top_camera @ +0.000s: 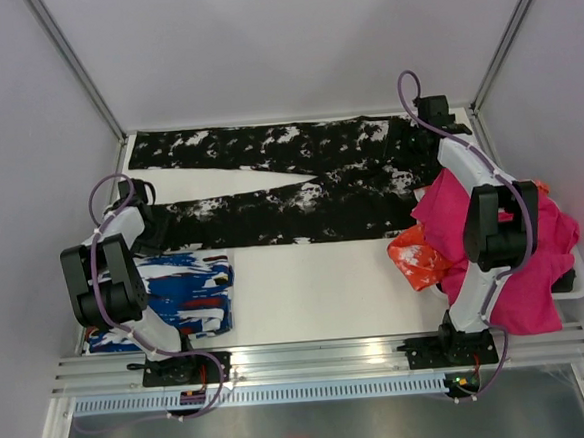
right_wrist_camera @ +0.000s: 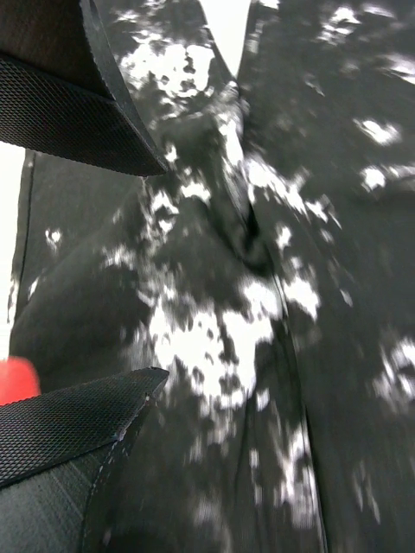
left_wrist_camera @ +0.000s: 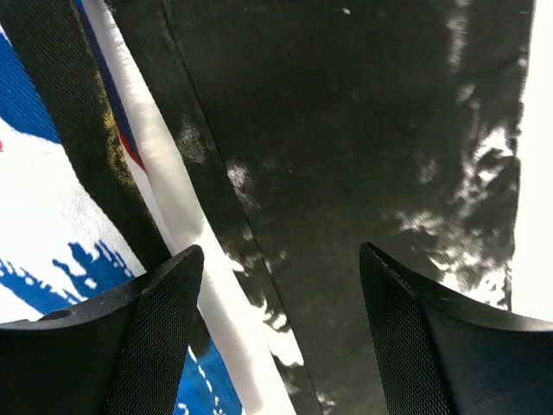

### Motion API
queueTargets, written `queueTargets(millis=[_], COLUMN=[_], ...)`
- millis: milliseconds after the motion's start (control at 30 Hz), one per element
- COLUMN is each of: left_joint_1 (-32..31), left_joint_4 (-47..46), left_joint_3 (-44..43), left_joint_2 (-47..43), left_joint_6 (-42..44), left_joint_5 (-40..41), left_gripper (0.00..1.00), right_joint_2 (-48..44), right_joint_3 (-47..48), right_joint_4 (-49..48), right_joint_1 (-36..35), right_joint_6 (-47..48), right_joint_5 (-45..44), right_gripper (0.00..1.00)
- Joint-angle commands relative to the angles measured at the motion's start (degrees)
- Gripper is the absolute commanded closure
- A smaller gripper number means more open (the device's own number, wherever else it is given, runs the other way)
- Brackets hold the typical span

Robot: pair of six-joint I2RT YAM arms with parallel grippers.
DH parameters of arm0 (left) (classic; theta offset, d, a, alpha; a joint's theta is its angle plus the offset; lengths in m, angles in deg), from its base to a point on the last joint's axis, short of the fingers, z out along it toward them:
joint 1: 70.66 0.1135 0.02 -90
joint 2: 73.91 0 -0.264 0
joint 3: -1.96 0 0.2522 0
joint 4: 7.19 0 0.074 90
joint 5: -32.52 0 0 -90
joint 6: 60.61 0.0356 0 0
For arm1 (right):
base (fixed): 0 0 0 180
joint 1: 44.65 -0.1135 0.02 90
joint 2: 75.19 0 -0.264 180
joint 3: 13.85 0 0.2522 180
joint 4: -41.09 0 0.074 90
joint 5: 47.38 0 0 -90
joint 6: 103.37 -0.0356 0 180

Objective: Fold and stack the trousers
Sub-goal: Fold the trousers

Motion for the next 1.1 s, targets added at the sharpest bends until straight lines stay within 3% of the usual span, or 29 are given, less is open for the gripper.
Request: queueTargets(millis=[0,167,433,600,633,667,700,1067], left_joint_1=[0.11,0.11,0.37,0.9,1.07,1.16,1.6,1.69], left_joint_4=[-1.83,-5.17,-10.53,-13.78,-13.96,-14.05,-14.05,-11.85], left_joint_3=[0.01,2.04,4.14,3.8,3.45,3.18,2.92,-6.22], left_joint_2=[0.56,1.78,3.37,4.33,4.42,4.51,4.51,-0.41], left_joint_6=[-2.92,-2.48,-2.31,-1.6,-1.6,-1.6,-1.17,7.62], left_joint_5=[3.06,3.85,5.17,3.86,3.68,2.81,2.28,2.63], left_gripper=[0.22,0.24,0.37,0.63,0.73,0.9,0.97,0.98], right_joint_2=[-4.25,-3.99,-4.08,-4.61,-4.6,-4.69,-4.87,-16.29], right_joint_3=[-0.54,-0.45,-1.42,-1.6,-1.6,-1.77,-2.3,-15.39], right_joint_4=[-1.13,-1.05,0.01,0.45,0.54,0.45,0.36,5.54], right_joint_1=[1.47,3.23,3.41,3.85,3.93,3.93,3.85,-1.6], right_joint_6=[-1.82,-2.43,-4.62,-7.26,-7.96,-9.89,-10.86,-24.06], right_joint_5=[-1.6,-1.69,-5.46,-7.06,-6.79,-6.36,-6.09,-7.5], right_gripper=[0.02,0.02,0.02,0.02,0.02,0.02,0.02,0.02])
